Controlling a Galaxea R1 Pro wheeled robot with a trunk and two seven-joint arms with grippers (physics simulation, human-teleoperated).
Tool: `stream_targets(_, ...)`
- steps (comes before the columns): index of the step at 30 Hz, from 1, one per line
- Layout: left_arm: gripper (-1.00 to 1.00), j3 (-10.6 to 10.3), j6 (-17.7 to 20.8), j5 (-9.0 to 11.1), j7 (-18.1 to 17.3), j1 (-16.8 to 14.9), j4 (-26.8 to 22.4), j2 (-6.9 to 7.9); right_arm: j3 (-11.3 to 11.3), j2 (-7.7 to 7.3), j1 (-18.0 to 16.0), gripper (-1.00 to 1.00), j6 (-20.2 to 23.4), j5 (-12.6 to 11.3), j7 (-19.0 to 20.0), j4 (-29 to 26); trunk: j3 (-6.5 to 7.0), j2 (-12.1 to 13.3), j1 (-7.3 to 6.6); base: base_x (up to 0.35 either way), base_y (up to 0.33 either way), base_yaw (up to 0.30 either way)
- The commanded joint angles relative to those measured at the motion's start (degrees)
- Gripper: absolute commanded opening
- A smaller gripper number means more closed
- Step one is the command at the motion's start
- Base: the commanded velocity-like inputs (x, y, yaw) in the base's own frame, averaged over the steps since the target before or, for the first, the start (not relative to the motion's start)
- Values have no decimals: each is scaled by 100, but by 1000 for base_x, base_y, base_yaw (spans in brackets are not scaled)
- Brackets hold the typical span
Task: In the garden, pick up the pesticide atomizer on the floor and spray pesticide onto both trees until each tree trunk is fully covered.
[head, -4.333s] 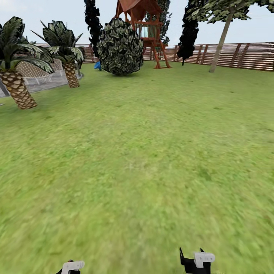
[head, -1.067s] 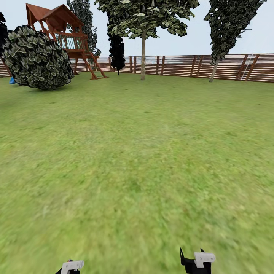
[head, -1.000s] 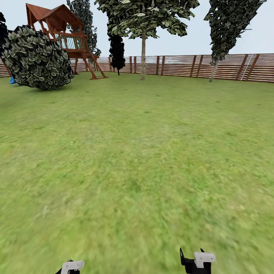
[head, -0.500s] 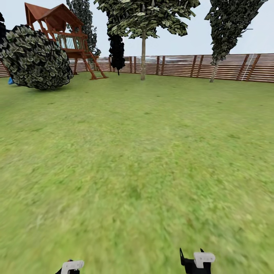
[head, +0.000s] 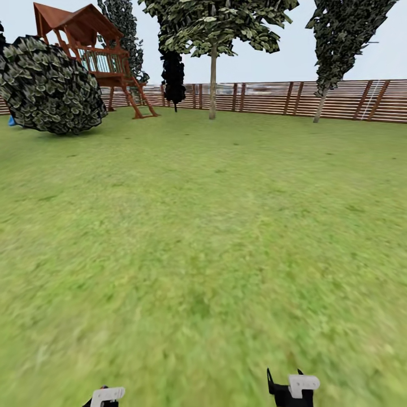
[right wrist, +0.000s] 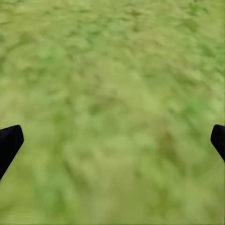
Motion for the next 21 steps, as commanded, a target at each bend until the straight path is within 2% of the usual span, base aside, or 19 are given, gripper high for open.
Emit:
stream_targets(1,-100,0,0,0,0,1,1,-1,-1,0,0,100,0,0,0,0,0,0,0,338,0,0)
stream_targets(21,-100,-4,0,0,0,-1,4,-7,1,0,0,100,0,0,0,0,0,0,0,338,0,0)
